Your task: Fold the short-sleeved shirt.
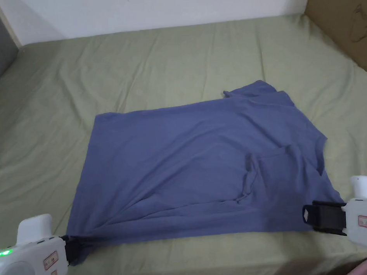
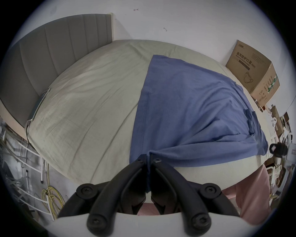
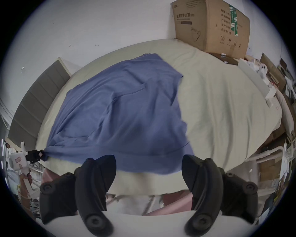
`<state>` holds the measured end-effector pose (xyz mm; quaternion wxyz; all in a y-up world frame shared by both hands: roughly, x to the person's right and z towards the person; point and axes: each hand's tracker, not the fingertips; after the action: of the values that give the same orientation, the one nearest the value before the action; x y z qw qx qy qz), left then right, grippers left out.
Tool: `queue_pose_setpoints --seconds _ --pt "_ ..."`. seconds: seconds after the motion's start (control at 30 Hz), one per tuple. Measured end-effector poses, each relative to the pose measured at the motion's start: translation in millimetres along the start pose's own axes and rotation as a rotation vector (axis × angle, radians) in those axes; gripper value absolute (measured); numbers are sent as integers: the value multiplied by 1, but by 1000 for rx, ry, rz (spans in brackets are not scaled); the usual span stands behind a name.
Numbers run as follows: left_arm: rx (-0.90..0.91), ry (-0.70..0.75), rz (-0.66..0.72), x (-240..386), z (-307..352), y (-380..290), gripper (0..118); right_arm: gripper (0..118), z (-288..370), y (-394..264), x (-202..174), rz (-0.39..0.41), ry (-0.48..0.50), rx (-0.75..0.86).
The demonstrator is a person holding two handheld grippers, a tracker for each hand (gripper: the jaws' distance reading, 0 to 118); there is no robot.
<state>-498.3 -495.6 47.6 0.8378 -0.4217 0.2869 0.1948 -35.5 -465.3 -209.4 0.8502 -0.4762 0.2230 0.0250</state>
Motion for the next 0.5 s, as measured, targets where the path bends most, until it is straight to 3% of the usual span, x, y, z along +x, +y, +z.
queue_pose_setpoints --seconds 0.1,0.13,0.17,0.2,0.23,0.27,0.5 --pt "-5 -1 -9 3 1 -2 3 87 -15 10 18 -18 -25 -20" --pt "-6 -1 -8 1 1 -2 3 77 -23 10 24 -21 -22 -39" --pt "-7 -3 -3 0 1 -3 3 50 -30 8 26 -16 -24 -46" --pt "-7 -2 2 2 2 -2 3 7 -41 5 26 -3 -47 -87" --pt "-10 -2 5 0 2 -1 3 5 -48 1 25 31 -80 -153" --pt "-16 -1 7 -1 2 -1 3 5 -47 -2 26 38 -34 -145" --pt "-26 14 -14 0 7 5 3 5 -11 22 29 -32 -3 -26"
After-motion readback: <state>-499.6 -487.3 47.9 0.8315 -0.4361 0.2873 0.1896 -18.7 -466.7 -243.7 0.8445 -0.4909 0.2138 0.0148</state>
